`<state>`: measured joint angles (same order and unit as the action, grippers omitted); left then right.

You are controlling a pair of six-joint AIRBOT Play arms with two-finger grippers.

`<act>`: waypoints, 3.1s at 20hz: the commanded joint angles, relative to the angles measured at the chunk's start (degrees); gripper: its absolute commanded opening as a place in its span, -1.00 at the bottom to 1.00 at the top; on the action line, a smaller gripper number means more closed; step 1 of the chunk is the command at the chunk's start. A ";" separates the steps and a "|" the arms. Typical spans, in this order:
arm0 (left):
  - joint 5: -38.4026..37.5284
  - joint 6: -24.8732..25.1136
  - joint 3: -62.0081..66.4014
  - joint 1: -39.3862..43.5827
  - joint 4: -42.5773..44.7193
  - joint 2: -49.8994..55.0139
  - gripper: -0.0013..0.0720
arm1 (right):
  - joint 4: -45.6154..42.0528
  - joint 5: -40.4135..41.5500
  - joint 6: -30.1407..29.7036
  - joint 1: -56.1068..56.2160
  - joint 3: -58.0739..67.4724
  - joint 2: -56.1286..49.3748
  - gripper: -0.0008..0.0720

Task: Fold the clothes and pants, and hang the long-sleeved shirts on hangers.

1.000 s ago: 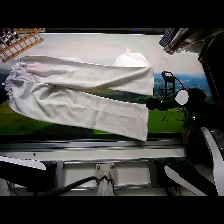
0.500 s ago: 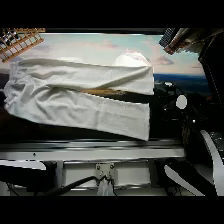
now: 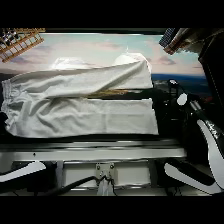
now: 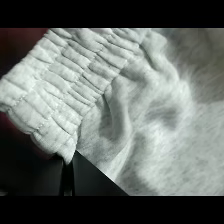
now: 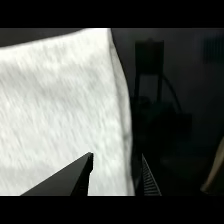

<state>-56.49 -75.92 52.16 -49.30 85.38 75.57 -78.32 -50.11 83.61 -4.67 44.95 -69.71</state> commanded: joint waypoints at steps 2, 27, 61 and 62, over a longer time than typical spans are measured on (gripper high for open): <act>0.46 -0.79 -6.64 -1.27 3.15 -6.19 -0.89 | 1.18 6.78 -5.81 -0.72 3.26 -4.96 0.14; 7.72 -0.76 -6.64 -1.92 3.10 -6.29 -0.89 | 7.54 1.11 -6.60 -0.63 13.90 -18.88 -0.20; 12.72 -0.59 -6.64 -7.54 4.96 -6.29 -0.88 | 11.02 -5.62 -0.13 -2.08 42.34 -33.64 0.03; 12.85 -0.59 -6.64 -7.54 4.96 -6.29 -0.89 | 10.99 -6.75 -0.11 -2.08 44.02 -35.30 0.03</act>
<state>-43.77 -76.51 45.54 -56.88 90.83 69.25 -69.78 -52.84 83.50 -6.68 82.24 -98.94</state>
